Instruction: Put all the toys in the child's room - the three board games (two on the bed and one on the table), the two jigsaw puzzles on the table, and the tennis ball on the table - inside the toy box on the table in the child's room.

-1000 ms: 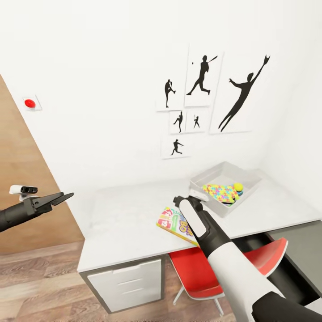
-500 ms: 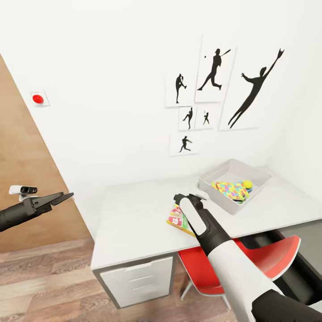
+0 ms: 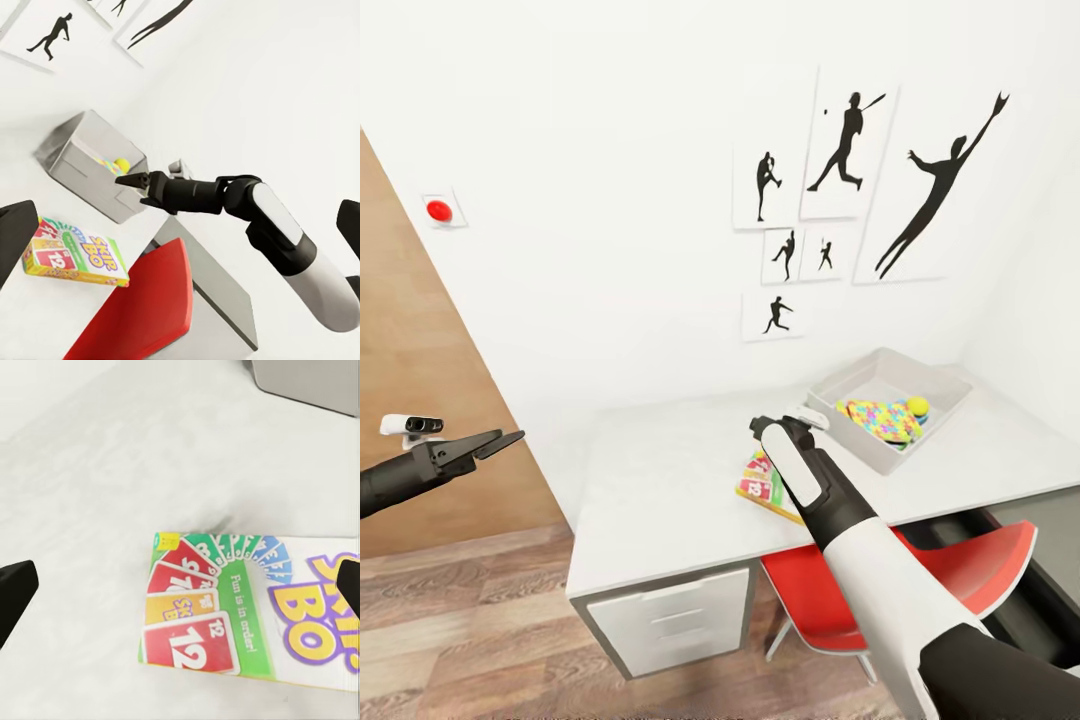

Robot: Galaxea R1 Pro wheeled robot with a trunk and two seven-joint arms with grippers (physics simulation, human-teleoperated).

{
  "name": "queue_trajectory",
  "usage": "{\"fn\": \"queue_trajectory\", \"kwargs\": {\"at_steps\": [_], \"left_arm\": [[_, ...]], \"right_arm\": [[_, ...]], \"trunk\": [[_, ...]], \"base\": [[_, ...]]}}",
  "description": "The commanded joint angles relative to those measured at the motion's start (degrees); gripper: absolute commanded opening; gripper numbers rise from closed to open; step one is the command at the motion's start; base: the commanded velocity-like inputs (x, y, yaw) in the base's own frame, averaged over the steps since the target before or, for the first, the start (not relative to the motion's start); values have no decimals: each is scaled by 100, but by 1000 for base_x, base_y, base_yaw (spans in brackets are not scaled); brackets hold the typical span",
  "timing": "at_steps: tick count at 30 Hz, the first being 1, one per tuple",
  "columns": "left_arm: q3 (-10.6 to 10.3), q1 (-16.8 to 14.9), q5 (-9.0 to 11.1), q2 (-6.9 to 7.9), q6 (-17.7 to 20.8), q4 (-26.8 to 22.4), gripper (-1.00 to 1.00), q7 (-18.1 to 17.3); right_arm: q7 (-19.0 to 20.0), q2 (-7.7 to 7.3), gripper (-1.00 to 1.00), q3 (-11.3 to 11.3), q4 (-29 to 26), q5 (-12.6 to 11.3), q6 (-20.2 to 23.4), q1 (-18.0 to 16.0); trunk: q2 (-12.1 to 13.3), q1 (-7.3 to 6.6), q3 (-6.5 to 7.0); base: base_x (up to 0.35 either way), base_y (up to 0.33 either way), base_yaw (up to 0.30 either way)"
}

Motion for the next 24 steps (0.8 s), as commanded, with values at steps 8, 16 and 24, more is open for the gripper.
{"fn": "queue_trajectory", "kwargs": {"at_steps": [8,16,24], "left_arm": [[0,-5,-4,2,61,-1,100,-23],[2,-5,-4,2,61,-1,100,-23],[29,-5,15,8,67,-1,100,-23]], "right_arm": [[-40,0,100,0,-3,-20,36,-50],[-60,0,100,-5,5,-10,46,-150],[-100,0,100,-20,5,-7,47,-161]], "trunk": [[-13,3,-87],[-13,3,-162],[-13,3,-237]], "base": [[0,-38,0],[0,-2,0],[0,0,0]]}}
